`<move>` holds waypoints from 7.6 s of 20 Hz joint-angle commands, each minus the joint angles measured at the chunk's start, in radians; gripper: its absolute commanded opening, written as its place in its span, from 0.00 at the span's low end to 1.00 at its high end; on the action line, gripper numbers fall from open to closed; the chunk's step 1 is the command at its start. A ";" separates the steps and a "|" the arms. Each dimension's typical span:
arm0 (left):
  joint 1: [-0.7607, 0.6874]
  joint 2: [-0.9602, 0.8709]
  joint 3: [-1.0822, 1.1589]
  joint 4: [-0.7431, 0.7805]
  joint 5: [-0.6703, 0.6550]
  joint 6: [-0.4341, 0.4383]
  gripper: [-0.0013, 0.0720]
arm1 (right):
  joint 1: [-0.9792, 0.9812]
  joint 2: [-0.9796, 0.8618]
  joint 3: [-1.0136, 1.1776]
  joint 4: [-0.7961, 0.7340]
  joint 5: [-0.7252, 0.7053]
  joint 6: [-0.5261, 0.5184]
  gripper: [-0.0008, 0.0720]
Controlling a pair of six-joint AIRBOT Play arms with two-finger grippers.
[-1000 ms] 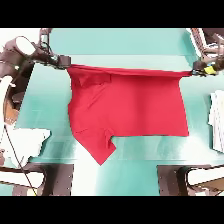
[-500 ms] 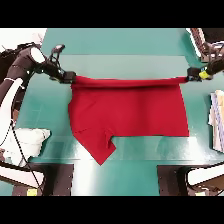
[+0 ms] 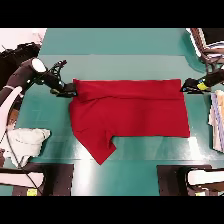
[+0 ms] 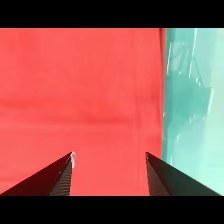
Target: Fold the shirts.
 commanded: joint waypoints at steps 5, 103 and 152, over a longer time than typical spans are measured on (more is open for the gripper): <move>-0.044 0.489 -0.623 -0.029 0.007 -0.140 0.66 | -0.092 0.312 -0.267 0.012 -0.105 0.007 0.70; -0.372 -0.180 0.155 -0.247 0.488 -0.061 0.05 | -0.247 -0.286 -0.013 0.545 0.059 -0.312 0.13; 0.064 0.056 0.482 0.026 0.037 0.004 0.05 | 0.586 -0.203 0.268 0.370 -0.082 -0.122 0.73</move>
